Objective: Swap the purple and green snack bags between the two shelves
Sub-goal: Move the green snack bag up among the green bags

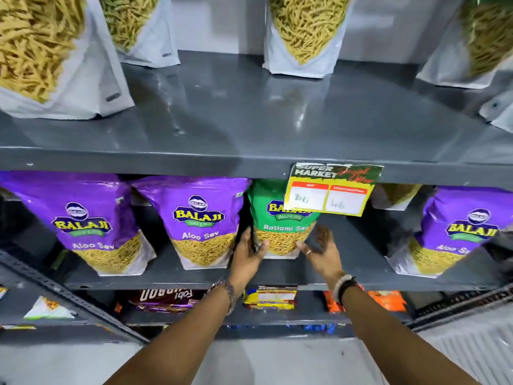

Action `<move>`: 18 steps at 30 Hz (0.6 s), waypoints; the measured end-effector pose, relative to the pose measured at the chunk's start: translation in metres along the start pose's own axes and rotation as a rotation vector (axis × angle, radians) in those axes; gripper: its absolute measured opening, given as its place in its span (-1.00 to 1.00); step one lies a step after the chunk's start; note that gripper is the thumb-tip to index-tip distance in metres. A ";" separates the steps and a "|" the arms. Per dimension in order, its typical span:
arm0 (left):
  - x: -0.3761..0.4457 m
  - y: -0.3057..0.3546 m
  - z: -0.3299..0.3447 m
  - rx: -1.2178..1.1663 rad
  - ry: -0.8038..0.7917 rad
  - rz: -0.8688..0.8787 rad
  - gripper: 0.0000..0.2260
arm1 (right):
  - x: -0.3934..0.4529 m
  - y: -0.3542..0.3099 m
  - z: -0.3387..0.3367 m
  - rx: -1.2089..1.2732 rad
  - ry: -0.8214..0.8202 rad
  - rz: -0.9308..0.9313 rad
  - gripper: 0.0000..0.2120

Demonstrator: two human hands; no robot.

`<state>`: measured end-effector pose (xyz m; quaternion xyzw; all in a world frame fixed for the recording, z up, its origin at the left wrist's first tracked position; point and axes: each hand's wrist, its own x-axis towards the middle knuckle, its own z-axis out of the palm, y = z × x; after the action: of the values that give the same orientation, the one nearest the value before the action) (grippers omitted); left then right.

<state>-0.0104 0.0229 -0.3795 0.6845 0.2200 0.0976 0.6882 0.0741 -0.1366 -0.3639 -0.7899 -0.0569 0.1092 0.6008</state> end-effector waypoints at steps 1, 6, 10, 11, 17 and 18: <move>0.006 0.000 0.003 0.040 -0.016 0.025 -0.49 | 0.007 -0.001 -0.002 0.024 -0.058 -0.038 -0.37; 0.019 0.006 0.009 0.105 0.036 0.006 -0.50 | 0.027 0.000 -0.007 0.006 -0.221 -0.026 -0.52; 0.014 0.004 0.014 0.131 0.055 -0.019 -0.43 | 0.024 0.012 -0.016 -0.014 -0.154 -0.030 -0.57; 0.010 0.004 0.017 0.130 0.057 -0.019 -0.44 | 0.023 0.016 -0.019 -0.027 -0.136 -0.032 -0.58; -0.019 -0.015 0.046 0.136 0.059 -0.040 -0.40 | -0.019 0.016 -0.056 0.015 -0.070 -0.021 -0.64; -0.028 -0.014 0.053 0.136 0.057 -0.040 -0.45 | -0.026 0.018 -0.066 0.002 -0.067 -0.029 -0.65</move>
<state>-0.0141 -0.0373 -0.3909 0.7222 0.2592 0.0880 0.6353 0.0639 -0.2092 -0.3617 -0.7842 -0.0882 0.1269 0.6009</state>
